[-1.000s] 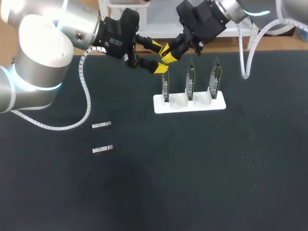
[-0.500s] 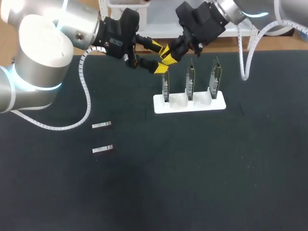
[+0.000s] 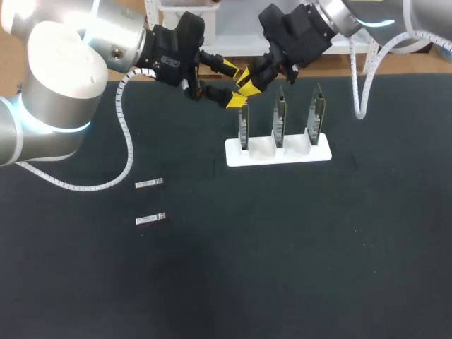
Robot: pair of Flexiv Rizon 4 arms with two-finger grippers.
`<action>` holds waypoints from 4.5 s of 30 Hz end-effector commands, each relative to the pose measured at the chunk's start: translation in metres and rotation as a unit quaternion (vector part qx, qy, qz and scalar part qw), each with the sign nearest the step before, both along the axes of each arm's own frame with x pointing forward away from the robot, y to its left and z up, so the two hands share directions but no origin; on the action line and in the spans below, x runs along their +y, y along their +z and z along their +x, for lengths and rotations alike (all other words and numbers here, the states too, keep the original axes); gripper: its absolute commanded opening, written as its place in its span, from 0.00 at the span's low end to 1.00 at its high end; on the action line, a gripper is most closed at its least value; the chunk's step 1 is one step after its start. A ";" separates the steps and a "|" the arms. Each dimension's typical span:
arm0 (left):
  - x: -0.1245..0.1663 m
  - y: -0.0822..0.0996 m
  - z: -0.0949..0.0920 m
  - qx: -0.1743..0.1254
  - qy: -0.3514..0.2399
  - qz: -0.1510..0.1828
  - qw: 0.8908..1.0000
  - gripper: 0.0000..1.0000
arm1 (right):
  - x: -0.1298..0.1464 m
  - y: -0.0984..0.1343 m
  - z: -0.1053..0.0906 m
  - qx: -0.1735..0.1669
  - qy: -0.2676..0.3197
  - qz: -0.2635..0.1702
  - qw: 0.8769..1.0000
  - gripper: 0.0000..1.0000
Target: Pick up the optical module with the left hand, and insert it into the network port with the right hand.
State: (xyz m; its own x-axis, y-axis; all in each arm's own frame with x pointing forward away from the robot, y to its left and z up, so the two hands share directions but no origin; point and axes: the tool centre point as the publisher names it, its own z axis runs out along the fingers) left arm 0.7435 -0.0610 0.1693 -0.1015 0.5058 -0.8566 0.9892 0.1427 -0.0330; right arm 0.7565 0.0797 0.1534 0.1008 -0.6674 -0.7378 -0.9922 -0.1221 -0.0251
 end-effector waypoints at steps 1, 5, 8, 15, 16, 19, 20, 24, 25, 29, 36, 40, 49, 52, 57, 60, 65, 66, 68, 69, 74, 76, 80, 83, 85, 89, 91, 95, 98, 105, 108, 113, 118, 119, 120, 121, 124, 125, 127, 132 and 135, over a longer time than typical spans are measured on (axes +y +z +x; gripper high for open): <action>-0.001 0.001 0.002 0.002 -0.001 0.003 1.000 1.00 | -0.001 0.000 -0.002 0.000 -0.001 0.001 1.000 0.00; -0.001 0.001 0.002 0.002 -0.001 0.003 1.000 1.00 | -0.001 0.000 -0.002 -0.001 -0.002 0.001 1.000 0.24; -0.001 0.001 0.002 0.002 -0.001 0.003 1.000 1.00 | -0.001 0.001 -0.002 -0.002 -0.003 0.001 1.000 0.78; -0.001 0.001 0.002 0.002 -0.001 0.003 1.000 1.00 | -0.001 0.005 -0.002 -0.005 -0.002 0.005 1.000 1.00; -0.001 0.001 0.002 0.002 -0.001 0.003 1.000 1.00 | -0.001 0.005 -0.003 -0.005 -0.001 0.005 1.000 1.00; -0.001 0.001 0.002 0.002 -0.001 0.003 1.000 1.00 | -0.004 0.008 -0.003 -0.007 -0.002 0.007 1.000 1.00; -0.001 0.001 0.002 0.002 -0.001 0.003 1.000 1.00 | -0.006 0.009 -0.003 -0.005 -0.005 0.010 1.000 1.00; -0.001 0.001 0.002 0.002 -0.001 0.003 1.000 1.00 | -0.014 0.011 -0.003 -0.006 -0.012 0.011 1.000 0.97; -0.001 0.001 0.002 0.002 -0.001 0.003 1.000 1.00 | -0.016 0.011 -0.002 -0.006 -0.014 0.010 1.000 0.94; -0.001 0.001 0.002 0.002 -0.001 0.003 1.000 1.00 | -0.022 0.010 -0.002 -0.005 -0.022 0.011 1.000 0.67; -0.001 0.001 0.002 0.002 -0.001 0.003 1.000 1.00 | -0.025 0.011 -0.004 -0.006 -0.026 0.016 1.000 0.34; -0.001 0.001 0.002 0.002 -0.001 0.003 1.000 1.00 | -0.025 0.012 -0.004 -0.008 -0.026 0.019 0.999 0.00; -0.001 0.001 0.002 0.002 -0.001 0.003 1.000 1.00 | -0.023 0.013 -0.004 -0.011 -0.021 0.021 0.999 0.00; -0.001 0.001 0.002 0.002 -0.001 0.003 1.000 1.00 | -0.022 0.013 -0.004 -0.010 -0.020 0.022 1.000 0.00; -0.001 0.001 0.002 0.002 -0.001 0.003 1.000 1.00 | -0.018 0.012 -0.004 -0.009 -0.017 0.024 1.000 0.00; -0.001 0.001 0.002 0.002 -0.001 0.003 1.000 1.00 | -0.015 0.011 -0.004 -0.007 -0.015 0.025 1.000 0.00; -0.001 0.001 0.002 0.002 -0.001 0.003 1.000 1.00 | -0.011 0.009 -0.002 -0.005 -0.012 0.025 1.000 0.00; -0.001 0.001 0.002 0.002 -0.001 0.003 1.000 1.00 | -0.010 0.009 -0.002 -0.005 -0.011 0.024 1.000 0.00; -0.001 0.001 0.002 0.002 -0.001 0.003 1.000 1.00 | -0.009 0.009 -0.002 -0.004 -0.010 0.025 1.000 0.00; -0.001 0.001 0.002 0.002 -0.001 0.003 1.000 1.00 | -0.008 0.008 -0.001 -0.004 -0.009 0.025 1.000 0.00; -0.001 0.001 0.002 0.002 -0.001 0.003 1.000 1.00 | -0.006 0.006 0.001 -0.003 -0.009 0.024 1.000 0.00; -0.001 0.001 0.002 0.002 -0.001 0.003 1.000 1.00 | -0.005 0.005 0.001 -0.001 -0.009 0.023 1.000 0.00; -0.001 0.001 0.002 0.002 -0.001 0.003 1.000 1.00 | -0.004 0.004 0.000 0.000 -0.007 0.022 1.000 0.00; -0.001 0.001 0.002 0.002 -0.001 0.003 1.000 1.00 | -0.004 0.002 0.000 0.003 -0.009 0.023 1.000 0.00; -0.001 0.001 0.002 0.002 -0.001 0.003 1.000 1.00 | -0.004 0.002 0.000 0.005 -0.013 0.024 1.000 0.00; -0.001 0.001 0.002 0.002 -0.001 0.003 1.000 1.00 | -0.002 0.002 -0.001 0.006 -0.013 0.025 1.000 0.00; -0.001 0.001 0.002 0.002 -0.001 0.003 1.000 1.00 | -0.001 0.001 -0.001 0.005 -0.012 0.024 1.000 0.00; -0.001 0.001 0.002 0.002 -0.001 0.003 1.000 1.00 | 0.001 -0.001 -0.001 0.005 -0.012 0.022 1.000 0.00; -0.001 0.001 0.002 0.002 -0.001 0.003 1.000 1.00 | 0.002 -0.002 -0.001 0.005 -0.009 0.019 1.000 0.00; -0.001 0.001 0.002 0.002 -0.001 0.003 1.000 1.00 | 0.002 -0.005 0.001 0.007 -0.010 0.016 1.000 0.00; -0.001 0.001 0.002 0.002 -0.001 0.003 1.000 1.00 | 0.002 -0.006 0.001 0.008 -0.010 0.015 1.000 0.00; -0.001 0.001 0.002 0.002 -0.001 0.003 1.000 1.00 | 0.002 -0.009 0.001 0.011 -0.010 0.013 1.000 0.00; -0.001 0.001 0.002 0.002 -0.001 0.003 1.000 1.00 | 0.001 -0.011 0.001 0.013 -0.012 0.014 1.000 0.00; -0.001 0.001 0.002 0.002 -0.001 0.003 1.000 1.00 | 0.001 -0.010 0.002 0.013 -0.012 0.015 1.000 0.00; -0.001 0.001 0.002 0.002 -0.001 0.003 1.000 1.00 | 0.002 -0.009 0.002 0.012 -0.012 0.015 1.000 0.00; -0.001 0.001 0.002 0.002 -0.001 0.003 1.000 1.00 | 0.002 -0.009 0.003 0.012 -0.013 0.016 1.000 0.00; -0.001 0.001 0.002 0.002 -0.001 0.003 1.000 1.00 | 0.002 -0.009 0.003 0.012 -0.013 0.017 1.000 0.00; -0.001 0.001 0.002 0.002 -0.001 0.003 1.000 1.00 | 0.002 -0.010 0.003 0.012 -0.013 0.017 1.000 0.00; -0.001 0.001 0.002 0.002 -0.001 0.003 1.000 1.00 | 0.002 -0.012 0.004 0.014 -0.015 0.016 1.000 0.00; -0.001 0.001 0.002 0.002 -0.001 0.003 1.000 1.00 | 0.002 -0.015 0.003 0.017 -0.015 0.013 1.000 0.00; -0.001 0.001 0.002 0.002 -0.001 0.003 1.000 1.00 | 0.002 -0.017 0.003 0.019 -0.015 0.011 1.000 0.00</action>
State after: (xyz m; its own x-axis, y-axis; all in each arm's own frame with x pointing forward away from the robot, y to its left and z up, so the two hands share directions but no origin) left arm 0.7439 -0.0608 0.1694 -0.1013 0.5061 -0.8565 0.9894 0.1410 -0.0337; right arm 0.7572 0.0813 0.1414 0.0530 -0.6519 -0.7564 -0.9959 -0.0902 0.0079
